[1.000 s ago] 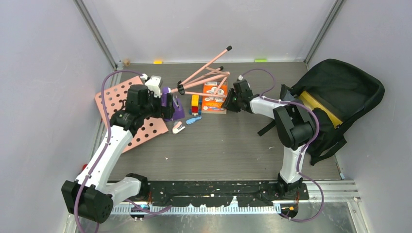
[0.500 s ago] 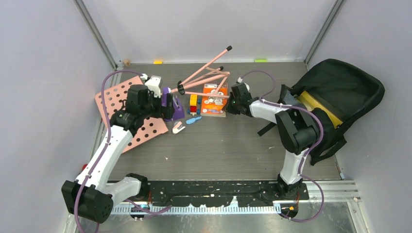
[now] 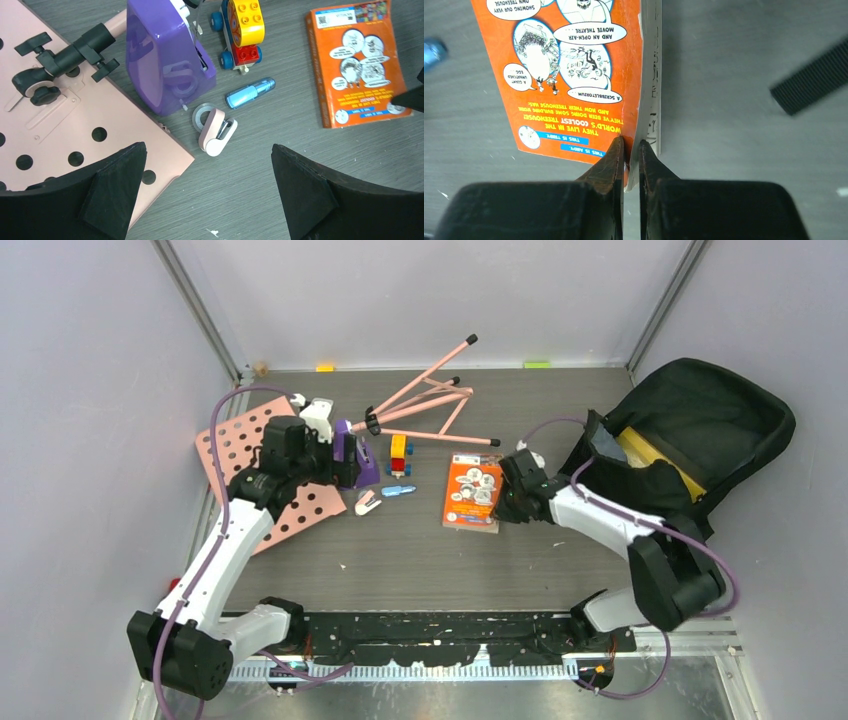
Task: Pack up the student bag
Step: Move the book to the center of the board.
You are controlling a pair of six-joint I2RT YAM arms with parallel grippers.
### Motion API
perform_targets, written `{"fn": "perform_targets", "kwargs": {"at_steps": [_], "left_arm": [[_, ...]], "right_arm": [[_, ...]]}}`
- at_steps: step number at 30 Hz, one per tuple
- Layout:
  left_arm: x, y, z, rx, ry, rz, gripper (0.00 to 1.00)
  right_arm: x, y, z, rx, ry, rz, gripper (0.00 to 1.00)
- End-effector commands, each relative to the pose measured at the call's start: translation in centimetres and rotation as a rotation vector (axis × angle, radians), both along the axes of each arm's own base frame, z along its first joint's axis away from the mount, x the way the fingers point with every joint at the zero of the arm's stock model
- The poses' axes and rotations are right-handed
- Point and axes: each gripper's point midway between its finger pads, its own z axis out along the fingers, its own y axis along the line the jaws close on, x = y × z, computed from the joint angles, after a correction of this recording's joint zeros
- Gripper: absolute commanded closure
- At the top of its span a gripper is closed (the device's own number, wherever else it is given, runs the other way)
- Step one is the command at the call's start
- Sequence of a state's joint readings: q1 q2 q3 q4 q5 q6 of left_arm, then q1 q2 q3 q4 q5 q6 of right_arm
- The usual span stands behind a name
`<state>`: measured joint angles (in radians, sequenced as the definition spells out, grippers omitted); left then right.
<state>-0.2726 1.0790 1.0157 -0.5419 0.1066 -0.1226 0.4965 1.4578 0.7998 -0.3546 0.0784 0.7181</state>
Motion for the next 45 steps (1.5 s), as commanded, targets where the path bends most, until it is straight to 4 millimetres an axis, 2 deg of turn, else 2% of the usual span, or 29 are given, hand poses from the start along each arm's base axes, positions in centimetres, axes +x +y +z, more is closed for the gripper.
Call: {"fn": "perform_targets", "kwargs": {"at_steps": [1, 3, 5, 6, 7, 8, 11, 12, 13, 14, 15, 18, 21, 24, 28, 34, 38, 41, 45], "left_arm": [[0.0, -0.5, 0.9, -0.035, -0.04, -0.021, 0.0], [0.0, -0.7, 0.9, -0.048, -0.036, -0.019, 0.0], [0.0, -1.0, 0.7, -0.065, -0.025, -0.021, 0.0], [0.0, -1.1, 0.6, -0.075, -0.018, -0.024, 0.0], [0.0, -1.4, 0.6, -0.089, -0.014, -0.026, 0.0], [0.0, -1.6, 0.5, -0.104, -0.008, -0.029, 0.0], [-0.1, -2.5, 0.3, -0.16, 0.005, -0.037, 0.0], [-0.1, -2.7, 0.1, -0.179, 0.011, -0.034, 0.0], [-0.2, -2.8, -0.1, -0.193, 0.019, -0.032, 0.0], [-0.4, -3.0, -0.4, -0.204, 0.032, -0.031, 0.0], [-0.6, -3.1, -0.7, -0.217, 0.046, -0.027, 0.0], [-1.6, -3.5, -1.7, -0.262, 0.085, -0.022, 0.01], [-2.7, -3.6, -2.8, -0.292, 0.114, -0.006, 0.02], [-3.9, -3.8, -3.9, -0.311, 0.15, -0.001, 0.03], [-5.5, -4.5, -4.5, -0.326, 0.181, -0.005, 0.04], [-7.2, -5.9, -6.5, -0.331, 0.25, 0.001, 0.05], [-8.0, -7.3, -8.0, -0.348, 0.259, 0.008, 0.05], [-8.6, -8.2, -9.3, -0.363, 0.279, 0.018, 0.05], [-9.2, -9.4, -11.2, -0.389, 0.306, 0.047, 0.05]], "right_arm": [[-5.1, -3.6, 0.4, -0.098, 0.099, -0.048, 1.0], [-5.2, -4.0, 2.3, -0.084, 0.049, -0.058, 0.98], [-4.9, -4.5, 3.4, -0.1, 0.016, -0.063, 0.86], [-4.3, -4.7, 4.5, -0.109, -0.022, -0.063, 0.71], [-3.9, -4.8, 5.1, -0.116, -0.042, -0.065, 0.63], [-3.0, -4.8, 6.0, -0.128, -0.08, -0.063, 0.47], [-0.6, -5.1, 6.4, -0.155, -0.118, -0.067, 0.22], [0.4, -4.8, 6.8, -0.143, -0.14, -0.055, 0.2], [1.2, -5.3, 6.1, -0.149, -0.122, -0.068, 0.18], [2.2, -4.9, 6.2, -0.131, -0.137, -0.057, 0.15], [2.9, -5.6, 5.2, -0.14, -0.113, -0.073, 0.13], [5.2, -6.3, 4.0, -0.121, -0.112, -0.082, 0.12], [6.6, -6.0, 2.4, -0.094, -0.103, -0.051, 0.11], [7.8, -4.8, 2.0, -0.064, -0.105, 0.001, 0.12], [8.2, -2.7, 1.2, 0.022, -0.096, 0.037, 0.16], [6.5, 0.4, -0.8, 0.032, -0.059, 0.116, 0.2], [4.9, 3.1, -1.2, 0.081, -0.073, 0.161, 0.22], [2.7, 5.4, -1.7, 0.13, -0.069, 0.214, 0.25], [-0.2, 7.4, -1.8, 0.15, -0.065, 0.259, 0.28]]}}
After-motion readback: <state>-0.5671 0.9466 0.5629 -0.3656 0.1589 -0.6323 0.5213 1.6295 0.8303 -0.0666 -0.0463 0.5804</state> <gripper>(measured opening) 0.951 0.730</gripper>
